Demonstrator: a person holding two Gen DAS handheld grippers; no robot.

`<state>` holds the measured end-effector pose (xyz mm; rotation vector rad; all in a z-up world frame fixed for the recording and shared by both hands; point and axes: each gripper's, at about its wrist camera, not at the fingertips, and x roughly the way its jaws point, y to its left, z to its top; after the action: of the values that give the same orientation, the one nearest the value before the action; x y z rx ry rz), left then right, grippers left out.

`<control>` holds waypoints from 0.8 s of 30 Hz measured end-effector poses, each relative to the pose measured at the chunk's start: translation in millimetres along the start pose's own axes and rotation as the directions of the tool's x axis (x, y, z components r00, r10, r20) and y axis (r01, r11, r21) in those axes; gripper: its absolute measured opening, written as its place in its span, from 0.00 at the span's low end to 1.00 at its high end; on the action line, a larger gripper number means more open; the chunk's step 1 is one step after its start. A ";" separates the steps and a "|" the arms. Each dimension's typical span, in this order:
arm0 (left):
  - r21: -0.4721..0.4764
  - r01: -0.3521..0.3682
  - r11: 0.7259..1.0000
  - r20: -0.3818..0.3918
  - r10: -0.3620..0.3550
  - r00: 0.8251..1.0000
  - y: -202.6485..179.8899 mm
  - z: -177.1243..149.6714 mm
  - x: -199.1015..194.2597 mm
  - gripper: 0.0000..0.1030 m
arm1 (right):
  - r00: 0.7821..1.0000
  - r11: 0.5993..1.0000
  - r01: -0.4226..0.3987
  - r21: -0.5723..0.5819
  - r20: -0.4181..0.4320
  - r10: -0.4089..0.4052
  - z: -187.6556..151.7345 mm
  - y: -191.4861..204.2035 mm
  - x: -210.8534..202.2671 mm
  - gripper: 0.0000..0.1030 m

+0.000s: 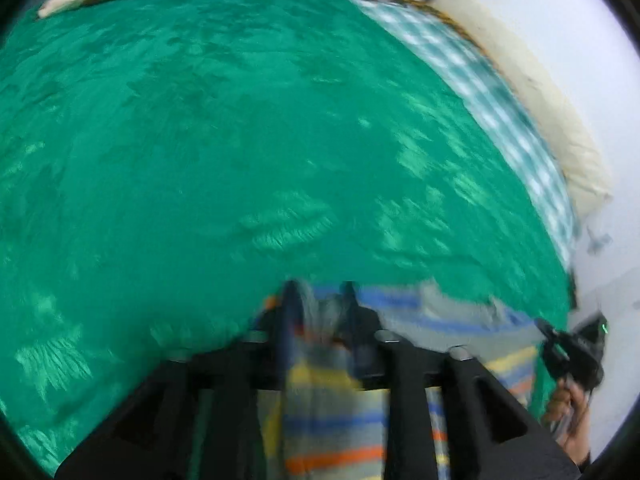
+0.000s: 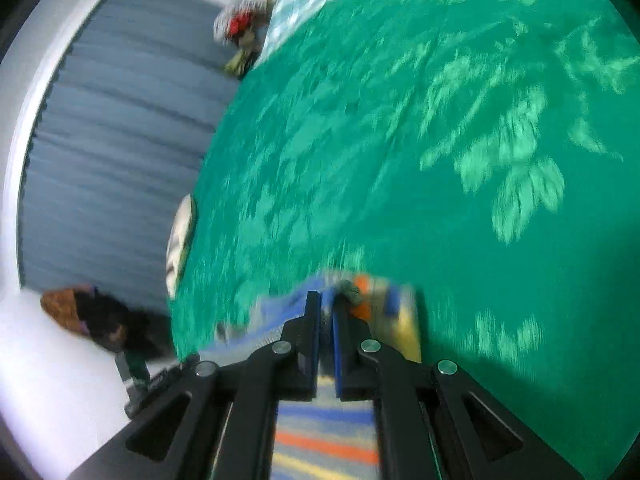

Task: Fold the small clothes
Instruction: 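Grasp the hem with the right tool while the left tool grasps it, fold toward the collar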

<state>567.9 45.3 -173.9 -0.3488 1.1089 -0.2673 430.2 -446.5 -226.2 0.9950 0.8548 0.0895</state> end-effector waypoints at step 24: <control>0.484 -0.089 0.870 -0.078 0.145 0.986 2.7 -226.2 -87.2 0.20 | 0.825 0.596 0.279 -0.753 -0.129 -0.550 -194.3 42.4 -72.2 0.25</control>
<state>326.3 49.1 -193.9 0.1805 1.1278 -0.4469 264.2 -317.9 -200.9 0.0021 1.2429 0.1772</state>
